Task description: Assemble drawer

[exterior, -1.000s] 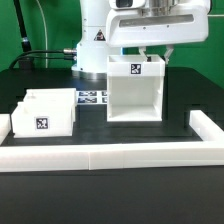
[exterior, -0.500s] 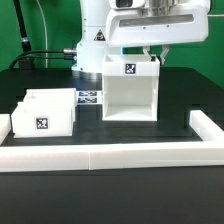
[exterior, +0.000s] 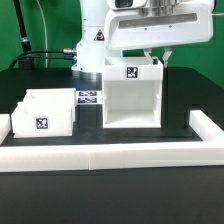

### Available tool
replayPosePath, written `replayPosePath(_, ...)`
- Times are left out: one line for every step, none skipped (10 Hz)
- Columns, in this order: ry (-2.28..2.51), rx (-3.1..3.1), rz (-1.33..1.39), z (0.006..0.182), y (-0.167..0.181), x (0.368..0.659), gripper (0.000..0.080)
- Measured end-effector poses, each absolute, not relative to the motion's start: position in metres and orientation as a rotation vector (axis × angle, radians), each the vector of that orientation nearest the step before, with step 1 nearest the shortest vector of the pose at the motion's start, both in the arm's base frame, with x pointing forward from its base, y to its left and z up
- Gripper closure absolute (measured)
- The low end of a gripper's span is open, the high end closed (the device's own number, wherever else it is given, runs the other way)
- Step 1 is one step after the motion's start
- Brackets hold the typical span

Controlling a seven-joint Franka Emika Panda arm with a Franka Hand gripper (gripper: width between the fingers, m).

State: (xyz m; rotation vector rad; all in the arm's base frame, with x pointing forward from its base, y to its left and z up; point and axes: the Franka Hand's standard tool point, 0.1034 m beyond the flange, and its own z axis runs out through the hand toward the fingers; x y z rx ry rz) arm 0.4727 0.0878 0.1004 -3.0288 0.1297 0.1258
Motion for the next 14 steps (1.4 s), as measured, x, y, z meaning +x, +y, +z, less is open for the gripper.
replayPosePath(0.128,-3.022,0.113,0.1,0.085,0.492,0.0761)
replayPosePath(0.132,-3.017,0.103,0.1,0.084,0.509,0.0758)
replayPosePath(0.132,-3.014,0.093,0.1,0.084,0.522,0.0758)
replayPosePath(0.104,-3.01,0.076,0.1,0.081,0.539,0.0757)
replayPosePath(0.045,-3.006,0.047,0.101,0.077,0.555,0.0755)
replayPosePath(0.083,-3.007,0.039,0.102,0.077,0.556,0.0755)
replayPosePath(0.082,-3.007,0.037,0.103,0.077,0.557,0.0755)
replayPosePath(0.098,-3.005,0.037,0.103,0.077,0.557,0.0755)
replayPosePath(0.184,-3.002,0.041,0.104,0.078,0.557,0.0755)
replayPosePath(0.242,-2.998,0.044,0.104,0.078,0.557,0.0755)
replayPosePath(0.353,-2.988,0.05,0.104,0.079,0.557,0.0755)
replayPosePath(0.436,-2.978,0.056,0.104,0.08,0.557,0.0755)
replayPosePath(0.481,-2.971,0.059,0.104,0.08,0.557,0.0755)
replayPosePath(0.661,-2.931,0.071,0.102,0.08,0.56,0.0755)
